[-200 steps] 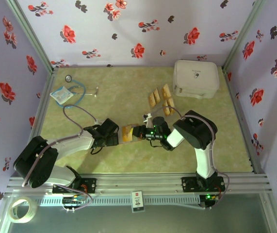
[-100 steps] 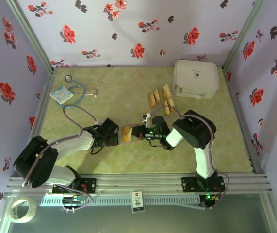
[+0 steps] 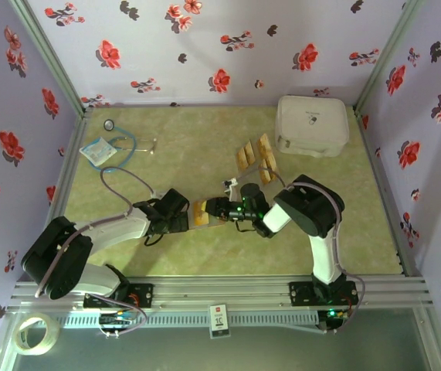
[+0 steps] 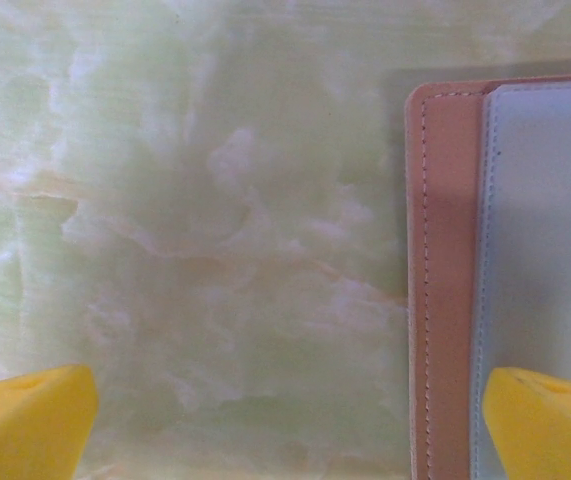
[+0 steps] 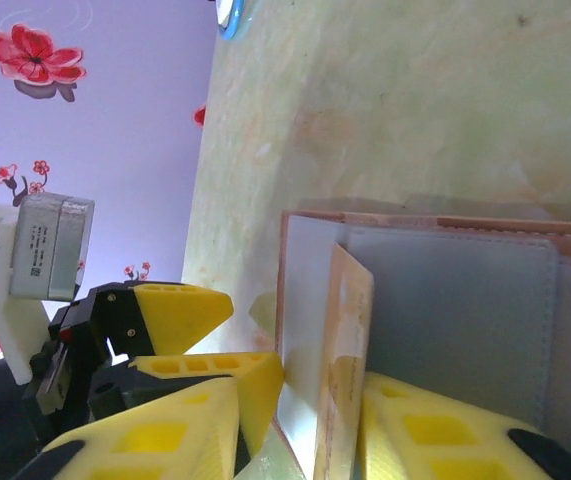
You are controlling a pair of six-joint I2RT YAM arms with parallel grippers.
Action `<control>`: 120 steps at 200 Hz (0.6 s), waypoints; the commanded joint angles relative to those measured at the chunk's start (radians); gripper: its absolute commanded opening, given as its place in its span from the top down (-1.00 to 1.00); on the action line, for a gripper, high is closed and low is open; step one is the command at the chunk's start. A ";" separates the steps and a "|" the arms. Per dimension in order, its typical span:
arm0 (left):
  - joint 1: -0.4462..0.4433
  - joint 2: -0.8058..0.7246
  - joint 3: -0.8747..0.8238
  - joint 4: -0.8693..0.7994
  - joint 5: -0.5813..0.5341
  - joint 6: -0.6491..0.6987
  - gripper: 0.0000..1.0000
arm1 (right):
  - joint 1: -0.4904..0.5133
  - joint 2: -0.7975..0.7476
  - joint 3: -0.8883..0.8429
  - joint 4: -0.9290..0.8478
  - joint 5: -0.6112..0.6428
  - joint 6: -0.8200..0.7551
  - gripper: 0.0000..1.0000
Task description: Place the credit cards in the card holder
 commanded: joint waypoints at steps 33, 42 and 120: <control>0.003 -0.014 0.014 -0.025 -0.001 -0.010 -0.99 | 0.007 -0.045 0.022 -0.283 0.057 -0.074 0.01; 0.012 -0.025 0.016 -0.023 0.006 -0.010 -0.99 | 0.007 -0.057 0.029 -0.305 0.064 -0.081 -0.03; 0.109 -0.065 0.016 -0.002 0.056 0.013 -0.99 | 0.023 -0.169 0.127 -0.604 0.139 -0.181 -0.29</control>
